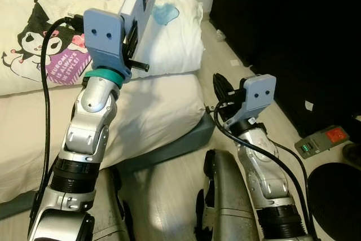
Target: Clean up the room
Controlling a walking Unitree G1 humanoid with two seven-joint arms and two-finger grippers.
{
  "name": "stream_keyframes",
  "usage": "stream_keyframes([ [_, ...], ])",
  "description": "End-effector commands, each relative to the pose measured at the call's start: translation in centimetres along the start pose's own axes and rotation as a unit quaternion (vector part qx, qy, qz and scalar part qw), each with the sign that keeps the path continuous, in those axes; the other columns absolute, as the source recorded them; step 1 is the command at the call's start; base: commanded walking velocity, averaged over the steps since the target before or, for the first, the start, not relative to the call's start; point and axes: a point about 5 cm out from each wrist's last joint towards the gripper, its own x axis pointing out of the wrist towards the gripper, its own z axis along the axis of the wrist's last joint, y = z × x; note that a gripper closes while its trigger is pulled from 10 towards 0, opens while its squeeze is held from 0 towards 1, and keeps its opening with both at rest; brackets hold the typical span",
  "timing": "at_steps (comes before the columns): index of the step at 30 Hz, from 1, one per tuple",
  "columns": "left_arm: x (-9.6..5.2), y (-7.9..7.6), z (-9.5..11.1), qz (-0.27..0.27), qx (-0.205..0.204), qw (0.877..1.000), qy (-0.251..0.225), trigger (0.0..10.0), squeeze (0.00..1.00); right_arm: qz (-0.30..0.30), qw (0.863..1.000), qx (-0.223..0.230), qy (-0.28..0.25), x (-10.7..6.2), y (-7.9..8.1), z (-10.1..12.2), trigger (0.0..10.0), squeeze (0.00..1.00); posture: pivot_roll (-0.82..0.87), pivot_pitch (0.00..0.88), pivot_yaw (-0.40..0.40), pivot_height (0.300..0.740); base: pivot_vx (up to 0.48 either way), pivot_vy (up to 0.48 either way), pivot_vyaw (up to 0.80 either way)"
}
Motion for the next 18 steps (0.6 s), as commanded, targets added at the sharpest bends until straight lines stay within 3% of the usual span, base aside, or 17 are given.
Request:
stream_keyframes([
  [1,-0.1,0.6,1.1,0.019,0.005,1.000,-0.020,0.0,0.00,-0.002,1.000,0.005,0.006,-0.3,0.1,-0.2,10.0,0.00,-0.09,0.162,0.016,0.510,0.000,0.000,0.00],
  [9,0.5,2.0,2.3,0.066,-0.004,0.997,-0.028,0.0,0.00,-0.003,1.000,0.006,0.007,-0.4,0.1,-0.1,10.0,0.00,-0.10,0.163,0.018,0.510,0.000,0.000,0.00],
  [10,0.6,2.3,2.6,0.070,-0.007,0.997,-0.029,10.0,0.00,-0.005,1.000,0.005,0.005,-0.3,0.0,0.0,10.0,0.00,-0.09,0.158,0.018,0.510,0.000,0.000,0.00],
  [18,-0.2,2.3,2.4,0.056,-0.026,0.998,-0.019,10.0,0.00,-0.026,1.000,-0.005,-0.012,0.1,-0.7,1.0,10.0,0.00,-0.10,0.146,0.011,0.510,0.000,0.000,0.00],
])
